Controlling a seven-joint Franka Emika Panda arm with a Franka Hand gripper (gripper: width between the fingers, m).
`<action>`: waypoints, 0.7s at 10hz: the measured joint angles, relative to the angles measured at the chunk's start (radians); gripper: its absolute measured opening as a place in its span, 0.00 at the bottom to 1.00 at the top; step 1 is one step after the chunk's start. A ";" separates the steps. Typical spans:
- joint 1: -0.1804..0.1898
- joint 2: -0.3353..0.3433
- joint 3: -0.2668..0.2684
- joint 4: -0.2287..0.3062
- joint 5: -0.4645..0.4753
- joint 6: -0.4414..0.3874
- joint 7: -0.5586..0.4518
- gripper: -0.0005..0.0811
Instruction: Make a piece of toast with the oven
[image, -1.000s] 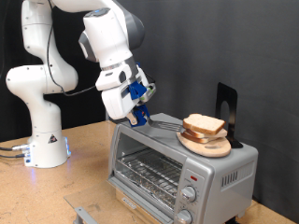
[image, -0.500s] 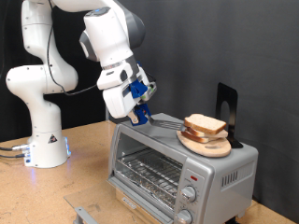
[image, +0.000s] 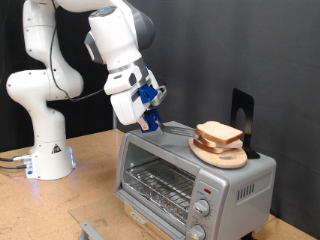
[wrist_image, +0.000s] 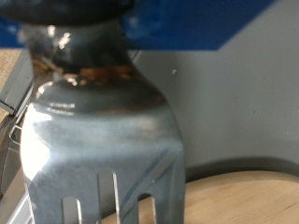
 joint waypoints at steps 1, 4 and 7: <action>0.000 -0.005 0.000 -0.003 0.001 -0.001 0.000 0.49; -0.001 -0.009 -0.002 -0.005 0.001 -0.002 0.003 0.49; -0.002 -0.005 -0.003 0.003 0.001 -0.002 0.026 0.49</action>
